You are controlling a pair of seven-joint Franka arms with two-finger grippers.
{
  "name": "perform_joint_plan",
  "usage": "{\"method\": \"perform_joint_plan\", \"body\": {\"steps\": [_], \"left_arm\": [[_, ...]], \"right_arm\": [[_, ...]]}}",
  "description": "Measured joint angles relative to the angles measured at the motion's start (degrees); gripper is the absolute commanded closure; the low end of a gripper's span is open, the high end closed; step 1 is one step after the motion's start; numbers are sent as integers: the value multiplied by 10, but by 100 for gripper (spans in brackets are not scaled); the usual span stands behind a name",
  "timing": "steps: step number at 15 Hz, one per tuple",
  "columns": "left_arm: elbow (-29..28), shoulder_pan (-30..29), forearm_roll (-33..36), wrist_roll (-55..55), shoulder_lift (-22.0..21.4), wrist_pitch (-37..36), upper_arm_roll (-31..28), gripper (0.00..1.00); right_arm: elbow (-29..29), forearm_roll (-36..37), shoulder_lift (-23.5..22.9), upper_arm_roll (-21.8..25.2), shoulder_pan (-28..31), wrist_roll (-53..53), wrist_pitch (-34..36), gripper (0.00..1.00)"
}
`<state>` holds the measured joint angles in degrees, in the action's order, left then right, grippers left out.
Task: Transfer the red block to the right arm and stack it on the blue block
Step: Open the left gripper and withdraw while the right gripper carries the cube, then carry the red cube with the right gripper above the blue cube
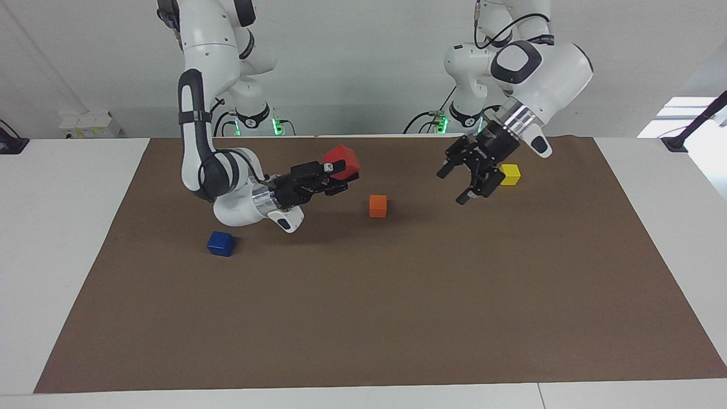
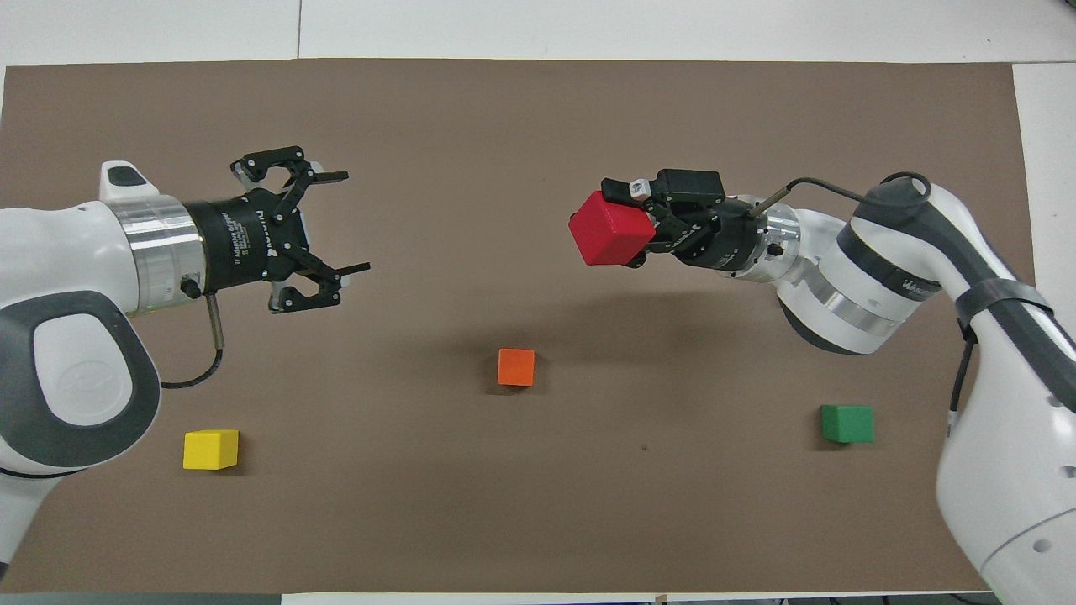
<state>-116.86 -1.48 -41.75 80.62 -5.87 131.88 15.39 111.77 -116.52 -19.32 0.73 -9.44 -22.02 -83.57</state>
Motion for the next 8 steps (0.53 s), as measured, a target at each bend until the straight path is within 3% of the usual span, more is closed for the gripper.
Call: {"method": "perform_joint_plan", "body": {"steps": [4,8], "left_arm": [[22,-43,155,-117,13,-62,0,0],[84,-67,329,-310,49,-175,-1,0]], "right_arm": [[-74,238,68,3,56,195,-144,100],[-181,544,102,6,81,354,-188,100]]}}
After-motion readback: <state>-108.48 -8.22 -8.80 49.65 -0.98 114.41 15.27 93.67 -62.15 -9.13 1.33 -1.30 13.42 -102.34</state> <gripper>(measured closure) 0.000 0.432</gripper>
